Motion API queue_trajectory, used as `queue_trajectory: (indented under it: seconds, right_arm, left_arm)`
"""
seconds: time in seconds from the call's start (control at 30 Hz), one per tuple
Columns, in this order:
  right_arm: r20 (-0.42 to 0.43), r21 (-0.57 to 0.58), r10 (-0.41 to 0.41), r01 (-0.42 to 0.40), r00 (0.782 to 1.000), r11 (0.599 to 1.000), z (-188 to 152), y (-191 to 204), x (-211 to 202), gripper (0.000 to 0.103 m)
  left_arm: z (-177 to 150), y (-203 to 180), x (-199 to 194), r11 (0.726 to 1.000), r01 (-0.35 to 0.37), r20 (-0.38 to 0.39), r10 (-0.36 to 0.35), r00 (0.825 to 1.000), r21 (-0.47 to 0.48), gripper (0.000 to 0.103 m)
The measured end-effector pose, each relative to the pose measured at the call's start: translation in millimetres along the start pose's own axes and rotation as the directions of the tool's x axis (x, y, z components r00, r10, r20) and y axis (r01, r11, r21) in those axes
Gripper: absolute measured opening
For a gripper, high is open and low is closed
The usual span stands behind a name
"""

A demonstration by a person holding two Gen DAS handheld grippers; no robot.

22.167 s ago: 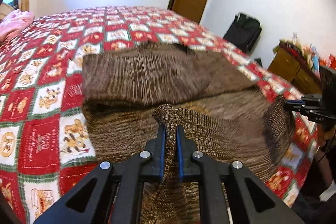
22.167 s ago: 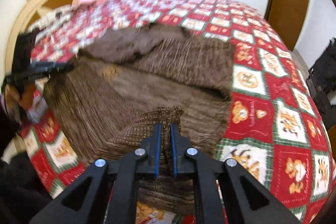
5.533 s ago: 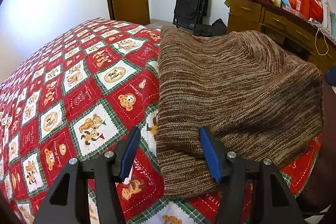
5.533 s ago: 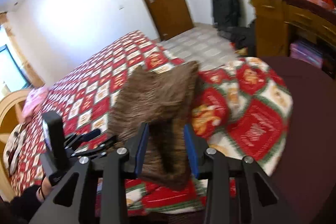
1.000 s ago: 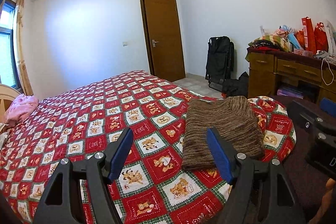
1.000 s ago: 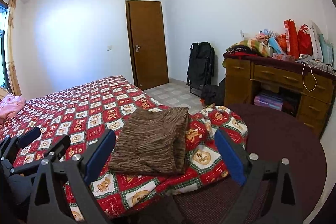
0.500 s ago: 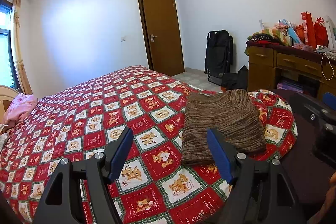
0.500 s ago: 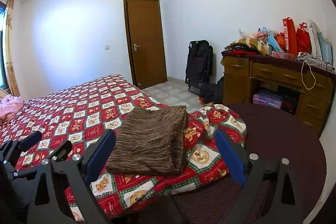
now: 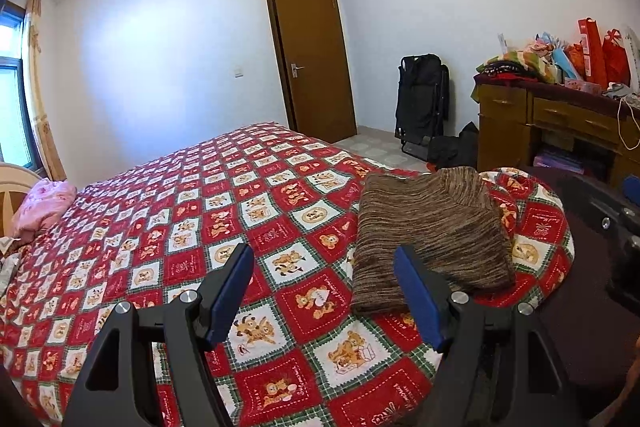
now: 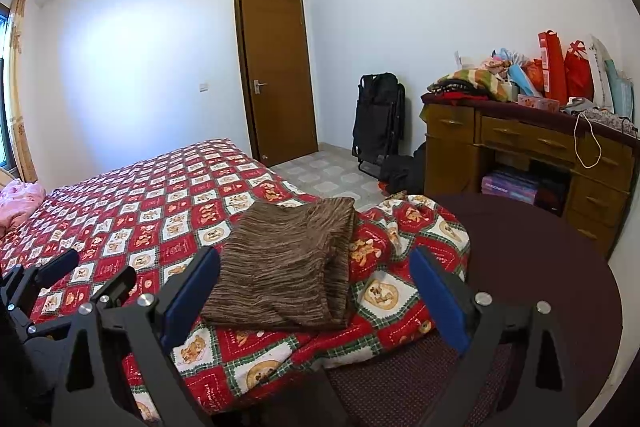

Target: Fold small clothes

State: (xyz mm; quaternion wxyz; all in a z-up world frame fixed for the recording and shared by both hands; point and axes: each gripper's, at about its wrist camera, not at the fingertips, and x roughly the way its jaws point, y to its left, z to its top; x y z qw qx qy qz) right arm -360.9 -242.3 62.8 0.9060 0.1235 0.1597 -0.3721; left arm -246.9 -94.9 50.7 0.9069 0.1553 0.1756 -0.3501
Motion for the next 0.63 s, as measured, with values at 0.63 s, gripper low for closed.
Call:
queue_trajectory:
  seconds: [0.63]
  right_arm:
    - [-0.001, 0.004, -0.008, 0.008, 1.0, 1.0, -1.0, -3.2, 0.2, 0.098]
  left_arm:
    - [4.1, 4.7, -1.5, 1.0, 0.006, 0.027, -0.005, 1.0, -0.027, 0.073]
